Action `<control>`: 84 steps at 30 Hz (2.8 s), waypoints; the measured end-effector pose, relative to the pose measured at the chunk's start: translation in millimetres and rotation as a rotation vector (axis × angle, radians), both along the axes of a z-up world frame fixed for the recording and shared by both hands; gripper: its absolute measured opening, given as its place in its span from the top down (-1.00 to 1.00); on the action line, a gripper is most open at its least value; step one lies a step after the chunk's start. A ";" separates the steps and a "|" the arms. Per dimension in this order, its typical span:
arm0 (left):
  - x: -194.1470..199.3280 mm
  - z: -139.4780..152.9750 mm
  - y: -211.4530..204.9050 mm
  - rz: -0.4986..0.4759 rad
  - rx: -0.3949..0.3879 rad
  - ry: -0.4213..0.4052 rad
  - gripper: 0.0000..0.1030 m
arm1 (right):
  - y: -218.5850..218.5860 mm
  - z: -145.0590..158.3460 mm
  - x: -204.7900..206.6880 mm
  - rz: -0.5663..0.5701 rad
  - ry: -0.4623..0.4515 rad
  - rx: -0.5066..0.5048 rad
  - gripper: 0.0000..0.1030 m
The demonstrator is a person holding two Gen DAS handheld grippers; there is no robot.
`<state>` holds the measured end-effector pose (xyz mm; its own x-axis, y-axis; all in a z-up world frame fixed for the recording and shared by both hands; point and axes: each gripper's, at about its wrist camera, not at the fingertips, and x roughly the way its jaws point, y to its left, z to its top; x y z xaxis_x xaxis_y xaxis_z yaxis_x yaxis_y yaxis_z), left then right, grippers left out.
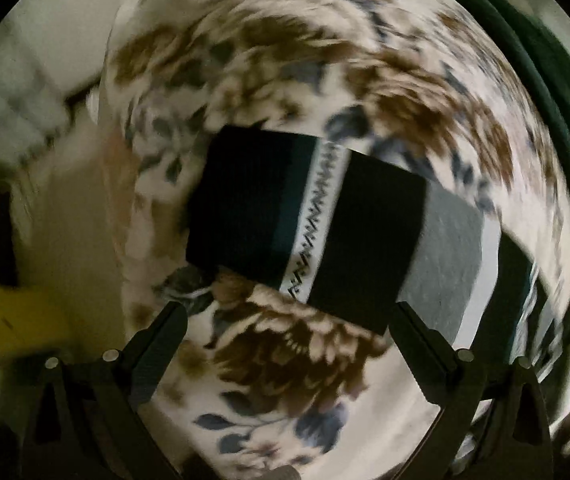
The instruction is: Fold small clothes
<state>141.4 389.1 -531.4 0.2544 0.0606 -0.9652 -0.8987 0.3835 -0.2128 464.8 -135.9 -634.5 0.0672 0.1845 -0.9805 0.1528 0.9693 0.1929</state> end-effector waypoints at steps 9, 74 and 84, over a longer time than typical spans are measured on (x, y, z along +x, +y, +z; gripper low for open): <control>-20.5 -57.1 35.6 0.298 -0.198 -0.134 -0.60 | 29.3 -8.0 7.6 0.019 -0.001 -0.011 -0.33; 204.8 102.0 -380.3 -0.742 0.569 0.040 -0.70 | -277.1 23.2 28.3 -0.176 -0.063 0.252 -0.60; 180.8 92.3 -317.8 -0.582 0.566 0.113 -0.70 | -228.9 -12.1 64.6 -0.090 -0.023 0.139 0.88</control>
<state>322.2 71.2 -439.2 0.2987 0.4346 -0.8497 -0.5274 0.8171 0.2325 529.4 -364.8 -646.6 0.1115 0.3103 -0.9441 0.2315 0.9158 0.3283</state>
